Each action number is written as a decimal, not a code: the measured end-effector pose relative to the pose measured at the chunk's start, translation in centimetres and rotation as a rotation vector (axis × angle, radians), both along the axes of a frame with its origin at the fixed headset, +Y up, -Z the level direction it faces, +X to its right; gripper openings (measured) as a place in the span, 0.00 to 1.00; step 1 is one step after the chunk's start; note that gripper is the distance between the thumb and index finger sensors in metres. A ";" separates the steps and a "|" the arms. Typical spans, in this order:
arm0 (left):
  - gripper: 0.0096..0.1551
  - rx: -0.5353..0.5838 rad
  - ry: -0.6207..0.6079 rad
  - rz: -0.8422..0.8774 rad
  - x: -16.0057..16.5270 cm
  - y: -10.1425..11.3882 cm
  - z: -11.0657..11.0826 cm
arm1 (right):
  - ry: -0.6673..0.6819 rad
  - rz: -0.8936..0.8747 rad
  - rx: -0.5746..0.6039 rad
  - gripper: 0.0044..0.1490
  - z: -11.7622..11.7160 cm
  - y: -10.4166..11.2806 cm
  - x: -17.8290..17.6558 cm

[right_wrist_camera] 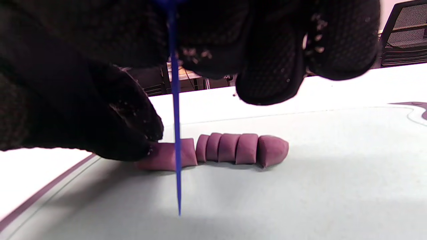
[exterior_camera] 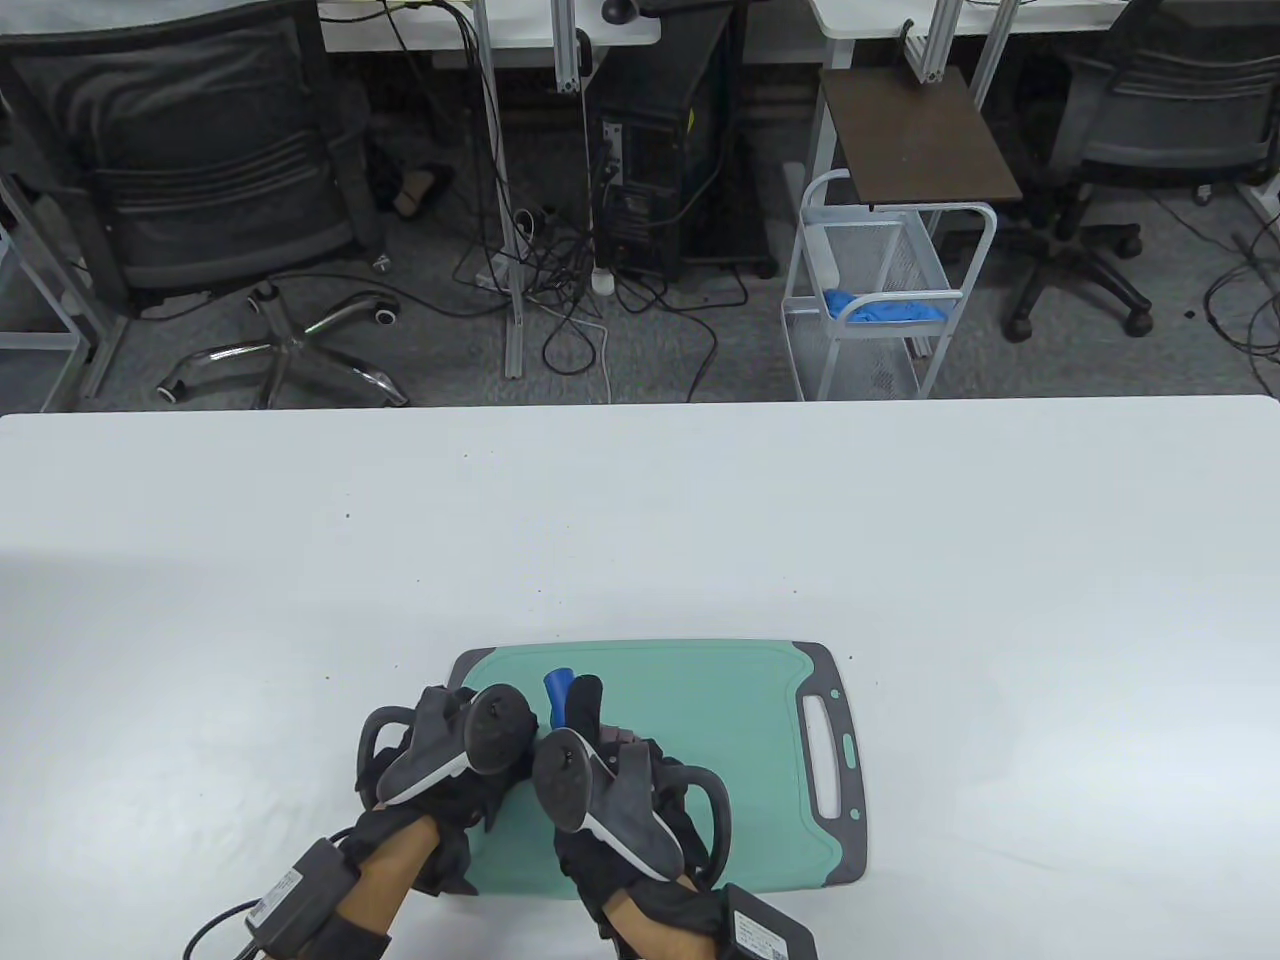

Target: Slice plasticine roll into thin flakes

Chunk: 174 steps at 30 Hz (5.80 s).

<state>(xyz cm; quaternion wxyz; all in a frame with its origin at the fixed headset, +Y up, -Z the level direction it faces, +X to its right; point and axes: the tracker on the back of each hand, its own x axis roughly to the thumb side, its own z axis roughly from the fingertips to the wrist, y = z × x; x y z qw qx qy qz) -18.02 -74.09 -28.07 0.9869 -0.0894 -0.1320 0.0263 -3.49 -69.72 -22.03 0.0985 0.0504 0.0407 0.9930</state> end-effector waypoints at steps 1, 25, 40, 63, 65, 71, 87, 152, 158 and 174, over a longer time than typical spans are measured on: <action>0.30 -0.011 -0.002 0.002 0.0 0.0 0.0 | 0.002 -0.006 0.004 0.56 0.1 0.2 0.0; 0.27 0.019 0.021 0.002 -0.3 0.0 -0.1 | 0.035 0.011 0.002 0.56 0.9 0.2 -1.1; 0.26 0.023 0.023 0.005 -0.4 0.1 -0.1 | 0.027 0.050 0.030 0.56 0.7 -0.3 -1.6; 0.26 0.024 0.019 0.001 -0.4 0.1 -0.1 | 0.027 0.072 0.038 0.56 0.6 -0.2 -1.8; 0.26 0.024 0.019 0.001 -0.4 0.1 -0.1 | 0.027 0.072 0.038 0.56 0.6 -0.2 -1.8; 0.26 0.021 0.019 0.000 -0.3 0.1 -0.1 | 0.027 0.080 0.043 0.56 0.7 0.0 -1.8; 0.26 0.019 0.018 0.000 -0.3 0.1 0.0 | 0.027 0.102 0.054 0.56 0.4 0.1 -2.1; 0.28 0.018 0.076 0.056 -2.5 1.2 -0.2 | -0.546 -0.252 -0.212 0.44 -6.7 -6.0 16.3; 0.28 0.015 0.073 0.043 -2.4 1.1 -0.2 | -0.523 -0.178 -0.178 0.43 -6.8 -6.4 16.2; 0.34 0.071 0.097 0.052 -3.1 3.0 0.7 | -0.395 -0.209 -0.068 0.49 -6.2 -3.0 16.2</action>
